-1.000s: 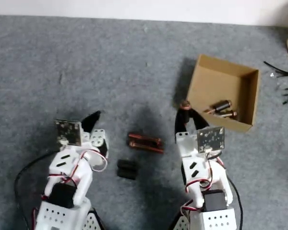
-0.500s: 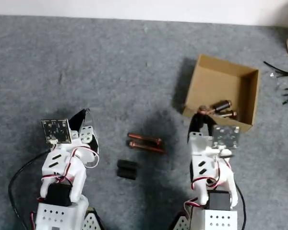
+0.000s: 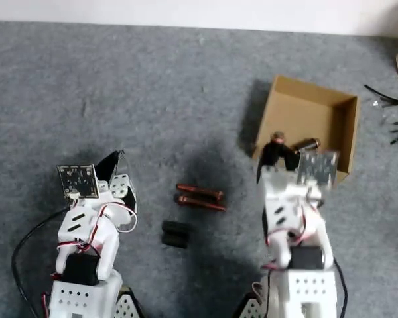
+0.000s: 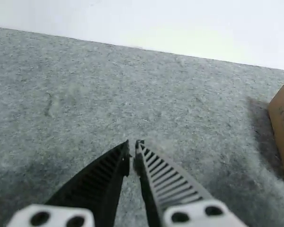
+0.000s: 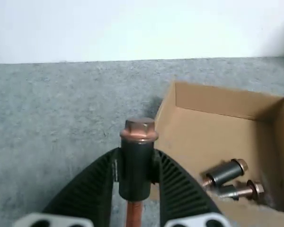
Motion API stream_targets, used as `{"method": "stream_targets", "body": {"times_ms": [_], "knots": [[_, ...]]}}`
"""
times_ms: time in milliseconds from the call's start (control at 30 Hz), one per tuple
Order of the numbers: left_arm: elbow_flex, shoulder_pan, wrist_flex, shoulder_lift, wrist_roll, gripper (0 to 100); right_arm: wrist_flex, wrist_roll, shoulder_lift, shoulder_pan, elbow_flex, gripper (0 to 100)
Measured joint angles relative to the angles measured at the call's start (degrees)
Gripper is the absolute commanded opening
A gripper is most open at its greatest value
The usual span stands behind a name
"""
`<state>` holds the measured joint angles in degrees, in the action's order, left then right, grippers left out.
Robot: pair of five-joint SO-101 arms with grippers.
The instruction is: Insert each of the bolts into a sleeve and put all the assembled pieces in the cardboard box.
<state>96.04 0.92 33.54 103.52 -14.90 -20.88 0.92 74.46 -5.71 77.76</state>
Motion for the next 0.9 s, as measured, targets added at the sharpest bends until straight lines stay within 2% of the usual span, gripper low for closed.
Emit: {"method": "stream_targets", "body": {"times_ms": [100, 167, 367, 433, 600, 767, 833, 900], "knots": [[0.00, 0.00, 0.00, 0.00, 0.00, 4, 1.32, 0.18, -16.62, 0.18, -10.73, 0.5], [0.00, 0.00, 0.00, 0.00, 0.00, 4, 1.76, 2.90, -27.60, 1.23, -18.37, 0.5], [0.00, 0.00, 0.00, 0.00, 0.00, 4, 2.02, 18.55, -56.00, 6.77, -36.40, 0.5], [0.00, 0.00, 0.00, 0.00, 0.00, 4, 2.02, 21.54, -62.86, 7.91, -39.74, 0.5], [0.00, 0.00, 0.00, 0.00, 0.00, 4, 2.02, 22.95, -74.11, 9.85, -43.34, 0.5], [0.00, 0.00, 0.00, 0.00, 0.00, 4, 2.02, 22.95, -76.31, 10.02, -43.43, 2.1], [0.00, 0.00, 0.00, 0.00, 0.00, 4, 2.02, 22.95, -76.40, 9.93, -43.43, 8.4], [0.00, 0.00, 0.00, 0.00, 0.00, 4, 2.02, 23.03, -76.40, 9.93, -43.43, 19.2]]}}
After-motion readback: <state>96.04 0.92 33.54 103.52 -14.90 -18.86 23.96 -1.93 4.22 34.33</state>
